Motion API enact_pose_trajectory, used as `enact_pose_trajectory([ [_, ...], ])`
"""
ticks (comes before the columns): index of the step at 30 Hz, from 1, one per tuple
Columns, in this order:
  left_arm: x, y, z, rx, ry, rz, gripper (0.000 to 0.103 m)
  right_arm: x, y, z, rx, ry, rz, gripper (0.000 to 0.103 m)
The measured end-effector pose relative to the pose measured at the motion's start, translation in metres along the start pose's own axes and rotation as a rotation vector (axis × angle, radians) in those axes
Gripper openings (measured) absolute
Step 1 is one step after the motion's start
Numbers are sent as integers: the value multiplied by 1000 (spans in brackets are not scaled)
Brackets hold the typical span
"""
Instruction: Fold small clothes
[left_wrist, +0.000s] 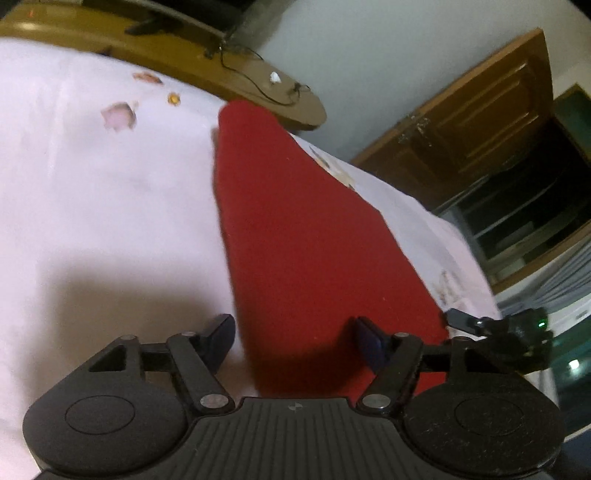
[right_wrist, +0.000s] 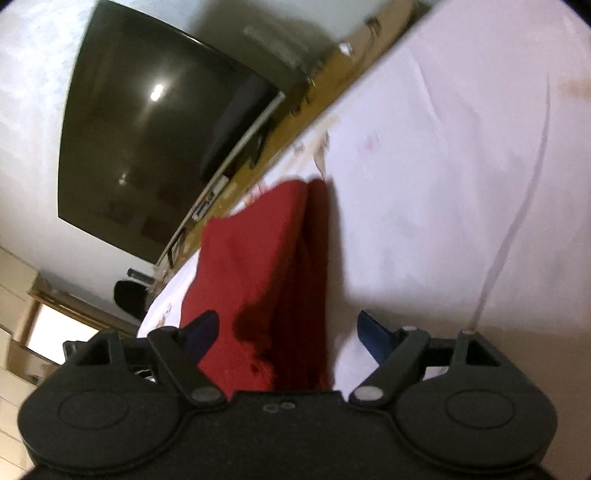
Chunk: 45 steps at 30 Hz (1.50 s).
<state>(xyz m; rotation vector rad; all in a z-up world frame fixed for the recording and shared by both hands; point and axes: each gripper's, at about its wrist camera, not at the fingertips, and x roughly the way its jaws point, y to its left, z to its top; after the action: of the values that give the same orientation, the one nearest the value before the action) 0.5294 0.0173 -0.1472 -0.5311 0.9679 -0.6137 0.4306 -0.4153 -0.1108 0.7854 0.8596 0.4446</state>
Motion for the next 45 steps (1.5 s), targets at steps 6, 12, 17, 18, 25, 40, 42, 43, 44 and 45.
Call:
enact_pose_trajectory([
  [6, 12, 5, 1, -53, 19, -78, 70, 20, 7, 3, -20, 32, 46, 62],
  [12, 26, 2, 4, -59, -6, -95, 60, 61, 27, 8, -104, 68, 59, 48],
  [17, 28, -8, 1, -10, -40, -73, 45, 54, 35, -3, -157, 31, 33, 42],
  [18, 26, -10, 1, -6, -47, -73, 43, 54, 38, -3, -160, 27, 26, 41],
  [25, -15, -29, 0, 54, -95, -91, 41, 34, 69, -5, -232, 5, 17, 39],
  [40, -184, 39, -26, 11, -177, 11, 41, 93, 187, -78, -279, 29, 90, 39],
  [42, -207, 60, -36, -20, -171, 31, 41, 112, 199, -93, -268, 58, 107, 39],
  [43, -217, 69, -41, -26, -170, 40, 41, 121, 203, -101, -264, 76, 117, 39],
  [44, -226, 78, -46, -33, -169, 51, 41, 130, 209, -108, -262, 94, 126, 39],
  [45, -234, 88, -50, -41, -169, 63, 41, 138, 214, -115, -262, 111, 133, 39],
])
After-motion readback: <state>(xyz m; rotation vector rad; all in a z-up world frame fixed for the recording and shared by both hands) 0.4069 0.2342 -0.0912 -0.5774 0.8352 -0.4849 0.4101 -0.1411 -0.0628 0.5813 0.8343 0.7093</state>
